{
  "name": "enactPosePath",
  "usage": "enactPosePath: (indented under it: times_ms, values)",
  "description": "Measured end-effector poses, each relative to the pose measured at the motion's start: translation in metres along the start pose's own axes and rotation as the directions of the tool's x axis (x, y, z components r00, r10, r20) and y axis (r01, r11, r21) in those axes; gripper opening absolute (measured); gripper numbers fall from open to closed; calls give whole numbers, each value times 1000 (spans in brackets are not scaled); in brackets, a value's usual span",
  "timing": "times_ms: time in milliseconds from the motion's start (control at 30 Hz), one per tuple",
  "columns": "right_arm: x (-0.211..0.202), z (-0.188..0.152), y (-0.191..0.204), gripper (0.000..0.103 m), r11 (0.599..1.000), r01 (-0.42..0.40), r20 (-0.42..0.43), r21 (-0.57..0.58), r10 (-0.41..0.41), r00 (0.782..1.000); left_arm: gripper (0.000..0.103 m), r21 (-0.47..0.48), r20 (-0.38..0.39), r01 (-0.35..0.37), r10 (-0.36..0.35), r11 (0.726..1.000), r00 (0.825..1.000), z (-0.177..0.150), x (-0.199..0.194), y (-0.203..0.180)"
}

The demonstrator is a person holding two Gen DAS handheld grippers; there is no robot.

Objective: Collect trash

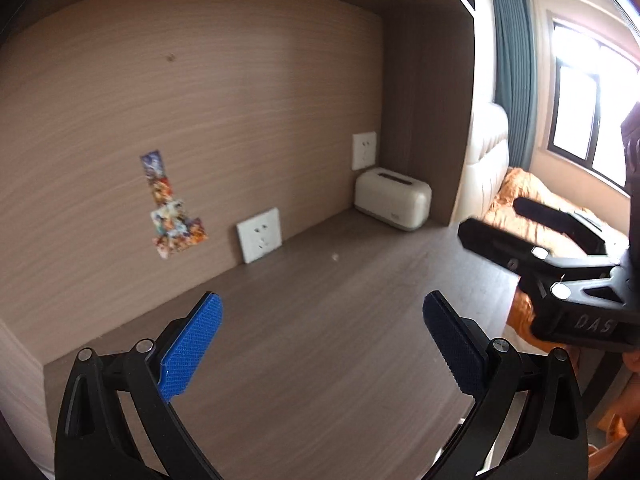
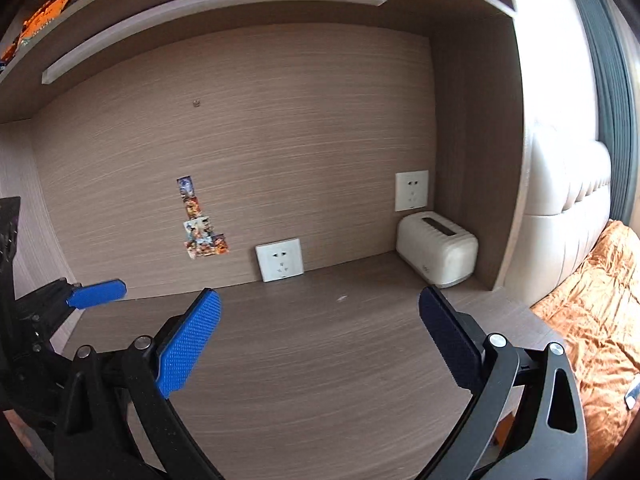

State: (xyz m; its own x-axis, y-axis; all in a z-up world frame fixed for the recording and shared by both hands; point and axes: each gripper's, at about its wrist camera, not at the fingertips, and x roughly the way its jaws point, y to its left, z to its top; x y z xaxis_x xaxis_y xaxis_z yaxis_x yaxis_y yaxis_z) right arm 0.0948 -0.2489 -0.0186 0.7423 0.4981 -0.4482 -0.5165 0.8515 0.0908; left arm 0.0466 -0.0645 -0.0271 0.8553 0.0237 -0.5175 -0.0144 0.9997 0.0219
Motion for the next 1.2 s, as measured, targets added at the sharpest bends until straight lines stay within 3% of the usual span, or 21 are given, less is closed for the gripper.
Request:
enactPosePath:
  times_ms: [433, 767, 1200]
  values:
    - [8, 14, 62, 99, 998, 55, 52, -3, -55, 997, 98, 22, 24, -14, 13, 1000, 1000, 1, -19, 55]
    - [5, 12, 72, 99, 993, 114, 43, 12, -115, 992, 98, 40, 31, 25, -26, 999, 999, -1, -17, 65]
    - [-3, 7, 75, 99, 990, 138, 36, 20, -139, 990, 98, 62, 42, 5, -8, 998, 999, -2, -24, 60]
